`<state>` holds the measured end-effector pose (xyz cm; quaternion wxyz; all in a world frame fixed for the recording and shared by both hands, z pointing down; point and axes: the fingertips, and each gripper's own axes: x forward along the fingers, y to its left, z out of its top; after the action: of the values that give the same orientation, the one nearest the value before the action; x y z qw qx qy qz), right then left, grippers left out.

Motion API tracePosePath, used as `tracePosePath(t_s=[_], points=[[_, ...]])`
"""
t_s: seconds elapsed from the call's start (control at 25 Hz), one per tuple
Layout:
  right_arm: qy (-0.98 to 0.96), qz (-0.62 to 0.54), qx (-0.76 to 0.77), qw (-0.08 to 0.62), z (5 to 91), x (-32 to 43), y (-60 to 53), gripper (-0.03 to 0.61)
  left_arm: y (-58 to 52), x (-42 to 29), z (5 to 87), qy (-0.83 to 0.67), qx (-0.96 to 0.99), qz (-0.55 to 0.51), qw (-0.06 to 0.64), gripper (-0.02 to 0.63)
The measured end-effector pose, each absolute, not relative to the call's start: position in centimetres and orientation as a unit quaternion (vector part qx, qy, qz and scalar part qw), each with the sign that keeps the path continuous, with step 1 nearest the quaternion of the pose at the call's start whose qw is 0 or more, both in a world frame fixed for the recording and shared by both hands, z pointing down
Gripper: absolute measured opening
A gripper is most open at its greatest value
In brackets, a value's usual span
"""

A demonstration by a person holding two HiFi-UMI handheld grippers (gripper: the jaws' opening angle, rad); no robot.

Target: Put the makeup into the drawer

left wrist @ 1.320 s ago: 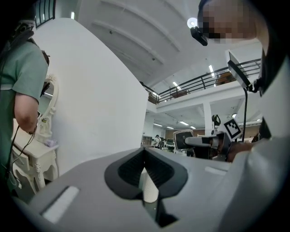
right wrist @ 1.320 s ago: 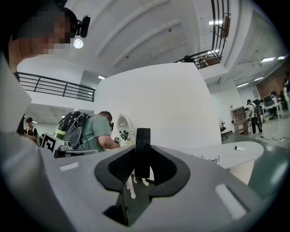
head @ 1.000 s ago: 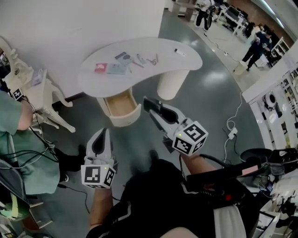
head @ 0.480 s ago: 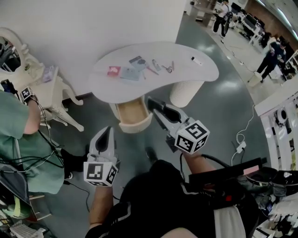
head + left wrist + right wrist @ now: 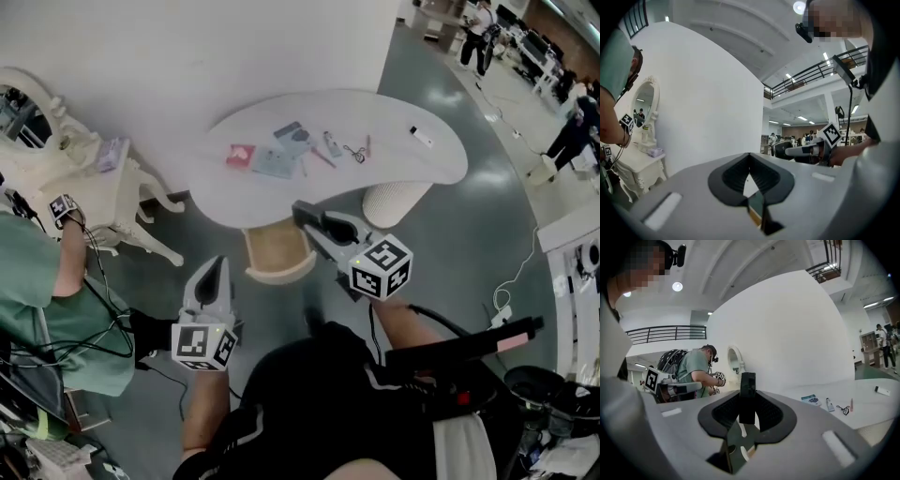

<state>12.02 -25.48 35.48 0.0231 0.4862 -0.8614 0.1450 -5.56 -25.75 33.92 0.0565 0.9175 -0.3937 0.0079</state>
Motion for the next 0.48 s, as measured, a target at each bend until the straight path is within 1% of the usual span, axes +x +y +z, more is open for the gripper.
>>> tracePosePath(t_s=[0.48], points=[[-0.892,0.217,0.387,0.09,44.7,13.6,-31.6,0.095,-31.0,-2.5,39.4,-0.444,0.89,0.047,0.088,0.0]])
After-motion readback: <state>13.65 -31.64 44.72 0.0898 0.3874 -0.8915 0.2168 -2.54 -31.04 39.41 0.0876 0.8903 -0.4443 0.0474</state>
